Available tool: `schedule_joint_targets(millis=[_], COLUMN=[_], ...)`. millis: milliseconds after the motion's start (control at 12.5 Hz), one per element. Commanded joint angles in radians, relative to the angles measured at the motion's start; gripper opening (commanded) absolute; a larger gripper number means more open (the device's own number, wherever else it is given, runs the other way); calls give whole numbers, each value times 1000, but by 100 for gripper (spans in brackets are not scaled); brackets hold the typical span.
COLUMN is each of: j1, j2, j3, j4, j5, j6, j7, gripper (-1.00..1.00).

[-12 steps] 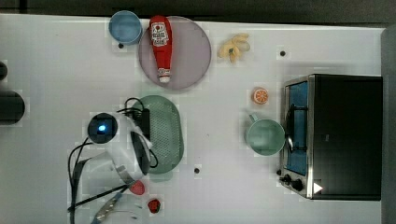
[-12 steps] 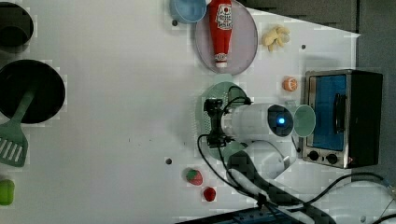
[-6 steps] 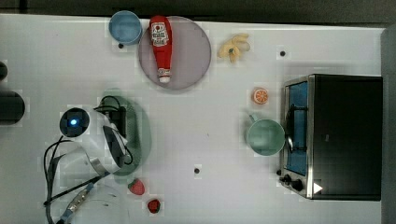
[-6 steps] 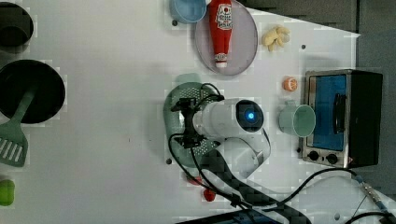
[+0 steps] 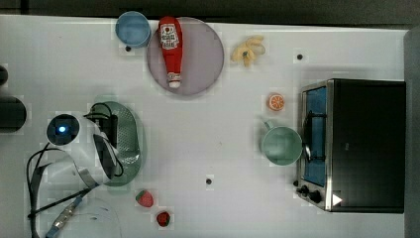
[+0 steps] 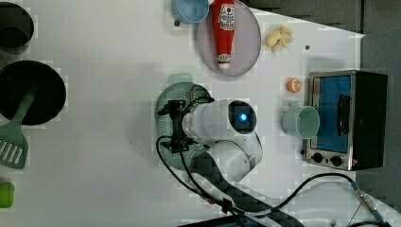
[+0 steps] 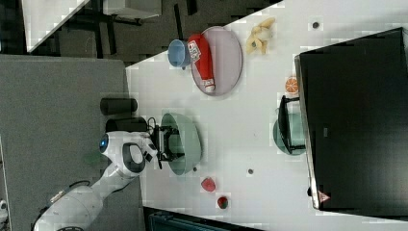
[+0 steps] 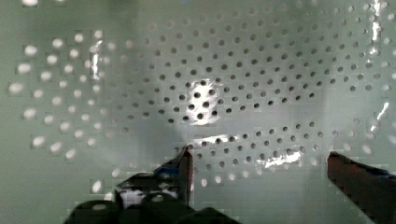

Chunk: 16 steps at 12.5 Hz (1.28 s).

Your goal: Drag strainer right to left.

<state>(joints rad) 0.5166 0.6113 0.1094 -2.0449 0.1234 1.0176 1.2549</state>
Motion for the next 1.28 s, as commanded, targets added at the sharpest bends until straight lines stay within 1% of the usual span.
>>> schedule_joint_targets(millis=[80,320,560,720,1040,1200,1280], j1=[40,68,89,102,125,127,127], j2=[13,31,49,59,84,77,61], j3=[-11,-11,-12,-12,-13,-15,-17], j4=[65,94,121,139,184,186,185], j5=[10,51,69,71,72,65,59], j6=[1,1,2,4,18,17,2], j7=[53,52,53,56,149,128,85], gripper=[100,100,100,100,100,100,100])
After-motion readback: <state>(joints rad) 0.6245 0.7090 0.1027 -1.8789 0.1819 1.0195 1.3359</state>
